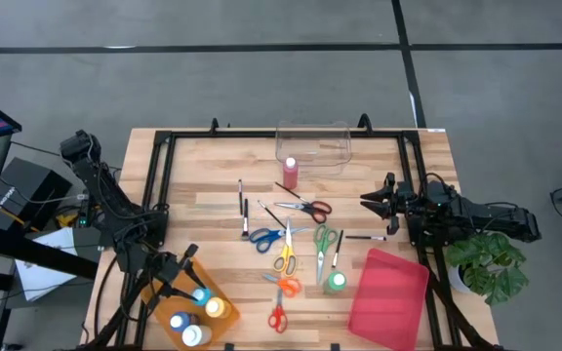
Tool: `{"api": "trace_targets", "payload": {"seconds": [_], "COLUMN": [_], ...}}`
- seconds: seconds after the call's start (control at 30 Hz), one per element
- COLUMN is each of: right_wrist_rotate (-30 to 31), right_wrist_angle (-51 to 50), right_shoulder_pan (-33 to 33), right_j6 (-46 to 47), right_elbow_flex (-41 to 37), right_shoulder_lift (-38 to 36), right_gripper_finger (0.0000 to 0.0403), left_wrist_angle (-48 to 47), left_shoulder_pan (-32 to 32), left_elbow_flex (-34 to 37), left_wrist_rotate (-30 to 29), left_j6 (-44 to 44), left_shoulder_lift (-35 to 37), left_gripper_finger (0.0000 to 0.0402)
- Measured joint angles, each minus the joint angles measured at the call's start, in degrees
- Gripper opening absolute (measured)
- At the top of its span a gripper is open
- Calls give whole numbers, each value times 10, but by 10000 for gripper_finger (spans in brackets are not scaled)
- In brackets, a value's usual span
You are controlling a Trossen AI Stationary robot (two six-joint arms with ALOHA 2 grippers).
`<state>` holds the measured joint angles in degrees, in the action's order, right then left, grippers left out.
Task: Pick & Place Paint Supplies
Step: Put the blue paint bottle into the orange bin, then put the green paint bottle into the orange bin
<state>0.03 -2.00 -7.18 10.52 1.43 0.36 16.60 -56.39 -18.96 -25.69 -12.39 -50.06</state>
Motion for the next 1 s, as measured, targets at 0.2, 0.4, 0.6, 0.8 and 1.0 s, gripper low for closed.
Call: {"api": "trace_targets", "payload": {"seconds": [0.2,0.4,0.6,0.8,1.0], "right_wrist_rotate": [0,0,4,34,66], "right_wrist_angle": [0,0,13,69,100], "right_shoulder_pan": [0,0,0,0,0], "right_j6": [0,0,-7,-46,-81], "right_elbow_flex": [0,0,-2,-2,31], "right_shoulder_lift": [0,0,0,14,78], "right_gripper_finger": [89,90,113,165,205], "left_wrist_angle": [68,207,230,231,225], "left_shoulder_pan": [13,30,47,79,95], "left_elbow_flex": [0,0,0,1,1], "left_wrist_rotate": [-23,-81,-181,-199,-199], "left_j6": [76,225,244,242,242], "left_shoulder_lift": [2,2,2,14,42], "left_gripper_finger": [195,243,289,311,312]}}
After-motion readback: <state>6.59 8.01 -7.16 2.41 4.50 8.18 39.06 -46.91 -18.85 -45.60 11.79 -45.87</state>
